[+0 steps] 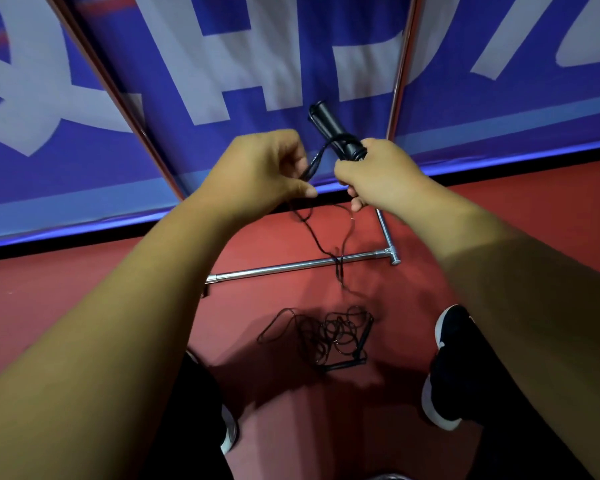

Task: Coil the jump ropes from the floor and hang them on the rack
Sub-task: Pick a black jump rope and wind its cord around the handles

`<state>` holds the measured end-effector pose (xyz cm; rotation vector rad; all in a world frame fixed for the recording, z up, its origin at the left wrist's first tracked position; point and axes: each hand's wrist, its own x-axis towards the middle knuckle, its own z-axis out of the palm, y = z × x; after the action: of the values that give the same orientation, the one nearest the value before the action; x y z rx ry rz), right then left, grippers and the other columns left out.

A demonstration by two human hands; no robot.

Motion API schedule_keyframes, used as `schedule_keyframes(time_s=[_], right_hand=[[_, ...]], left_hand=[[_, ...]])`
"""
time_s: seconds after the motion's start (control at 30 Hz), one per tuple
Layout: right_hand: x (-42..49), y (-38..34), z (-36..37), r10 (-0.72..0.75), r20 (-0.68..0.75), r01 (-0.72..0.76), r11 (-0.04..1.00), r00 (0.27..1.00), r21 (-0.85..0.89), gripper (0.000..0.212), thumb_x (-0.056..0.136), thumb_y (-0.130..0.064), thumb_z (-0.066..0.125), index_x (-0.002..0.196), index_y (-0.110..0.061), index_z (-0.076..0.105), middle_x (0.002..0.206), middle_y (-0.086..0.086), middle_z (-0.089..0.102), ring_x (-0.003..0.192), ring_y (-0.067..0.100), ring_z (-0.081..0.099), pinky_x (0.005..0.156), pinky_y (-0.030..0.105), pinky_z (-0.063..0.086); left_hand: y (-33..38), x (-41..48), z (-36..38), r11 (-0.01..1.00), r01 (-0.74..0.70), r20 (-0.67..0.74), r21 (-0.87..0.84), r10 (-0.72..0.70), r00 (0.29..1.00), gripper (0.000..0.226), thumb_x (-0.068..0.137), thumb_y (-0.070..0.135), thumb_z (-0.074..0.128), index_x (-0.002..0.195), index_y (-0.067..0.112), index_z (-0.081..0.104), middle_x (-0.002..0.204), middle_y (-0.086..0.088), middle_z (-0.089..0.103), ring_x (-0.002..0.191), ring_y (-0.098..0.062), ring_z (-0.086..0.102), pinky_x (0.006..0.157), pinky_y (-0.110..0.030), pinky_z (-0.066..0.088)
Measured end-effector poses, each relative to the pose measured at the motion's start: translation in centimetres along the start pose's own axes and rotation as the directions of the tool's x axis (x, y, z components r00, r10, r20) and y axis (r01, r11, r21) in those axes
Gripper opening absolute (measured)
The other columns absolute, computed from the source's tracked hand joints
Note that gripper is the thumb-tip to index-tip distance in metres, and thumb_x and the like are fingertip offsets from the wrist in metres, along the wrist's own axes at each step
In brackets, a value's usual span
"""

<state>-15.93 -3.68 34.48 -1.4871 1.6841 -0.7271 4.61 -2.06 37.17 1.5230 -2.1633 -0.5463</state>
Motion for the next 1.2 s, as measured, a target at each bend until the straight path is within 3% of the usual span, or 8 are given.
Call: schedule_keyframes(time_s=[0.2,0.33,0.47,0.57,0.77,0.93,1.07,1.2], right_hand=[[-0.5,0.2,0.2,-0.039,0.019,0.040,0.998,0.999,-0.041,0.028,0.087,-0.021,0.063,0.112,-0.010,0.060,0.079,0.005,0.062,0.054,0.024,0.069,0.077,0.056,0.063],[-0.4,0.2,0.4,-0.041,-0.001,0.041,0.999,0.999,-0.010,0.032,0.084,-0.021,0.061,0.115,-0.014,0.064,0.085,0.007,0.064,0.063,0.032,0.073,0.072,0.060,0.062],[-0.2,0.4,0.2,-0.036,0.034,0.039,0.996,0.999,-0.079,0.028,0.086,-0.021,0.063,0.114,-0.016,0.066,0.077,0.005,0.065,0.058,0.029,0.073,0.072,0.050,0.064],[-0.3,0.6,0.4,-0.048,0.071,0.058,0.987,0.996,-0.152,0.025,0.089,-0.021,0.065,0.114,-0.024,0.067,0.075,-0.001,0.066,0.053,0.024,0.072,0.056,0.033,0.055],[-0.1,1.2,0.6,-0.022,0.098,0.040,0.982,0.995,-0.182,0.023,0.089,-0.019,0.066,0.111,-0.021,0.068,0.074,0.001,0.065,0.053,0.023,0.073,0.057,0.032,0.053],[0.4,1.6,0.5,0.029,0.108,-0.014,0.991,0.994,-0.135,0.027,0.084,-0.023,0.067,0.111,-0.019,0.071,0.077,0.001,0.064,0.055,0.022,0.072,0.069,0.042,0.064],[0.2,1.3,0.6,0.019,0.111,-0.001,0.988,0.994,-0.157,0.023,0.086,-0.020,0.067,0.110,-0.019,0.070,0.073,0.003,0.066,0.055,0.024,0.072,0.060,0.035,0.059],[0.7,1.8,1.0,0.082,0.151,-0.082,0.997,0.985,-0.006,0.026,0.084,-0.015,0.066,0.110,-0.010,0.069,0.080,0.008,0.063,0.057,0.023,0.063,0.058,0.043,0.062]], left_hand=[[-1.0,0.0,1.3,0.959,0.078,0.040,0.272,-0.092,0.995,0.012,0.093,0.024,0.068,0.102,0.026,0.060,0.061,0.003,0.066,0.048,-0.008,0.066,0.054,-0.028,0.051],[-0.3,-0.3,1.4,0.976,0.169,0.134,-0.140,-0.150,0.979,0.017,0.104,0.028,0.062,0.104,0.012,0.066,0.072,-0.010,0.069,0.052,-0.019,0.071,0.053,-0.035,0.061],[-0.2,-0.5,1.4,0.860,0.226,0.254,-0.458,-0.117,0.960,0.037,0.108,0.032,0.056,0.100,-0.001,0.069,0.089,-0.011,0.076,0.076,-0.022,0.069,0.079,-0.040,0.057],[0.0,-0.7,1.7,0.773,0.267,0.322,-0.575,-0.086,0.943,0.032,0.107,0.018,0.058,0.112,-0.014,0.059,0.101,-0.025,0.075,0.098,-0.045,0.072,0.099,-0.048,0.056],[0.9,-0.2,2.0,0.687,0.311,0.238,-0.657,-0.202,0.950,0.023,0.106,0.008,0.045,0.122,-0.003,0.058,0.061,-0.007,0.052,0.051,-0.028,0.055,0.074,-0.051,0.062],[0.7,-0.5,1.5,0.720,0.399,0.398,-0.568,-0.184,0.899,0.041,0.111,0.029,0.043,0.107,-0.001,0.071,0.057,0.000,0.025,0.044,-0.019,0.029,0.052,-0.032,0.050],[0.6,-0.5,1.6,0.689,0.427,0.430,-0.585,-0.183,0.884,0.040,0.110,0.036,0.048,0.087,0.009,0.068,0.058,-0.005,0.045,0.052,-0.023,0.049,0.061,-0.033,0.050],[0.7,-0.5,1.8,0.627,0.446,0.480,-0.639,-0.129,0.868,0.032,0.111,0.030,0.047,0.090,0.011,0.061,0.069,-0.009,0.062,0.055,-0.024,0.056,0.057,-0.031,0.053]])
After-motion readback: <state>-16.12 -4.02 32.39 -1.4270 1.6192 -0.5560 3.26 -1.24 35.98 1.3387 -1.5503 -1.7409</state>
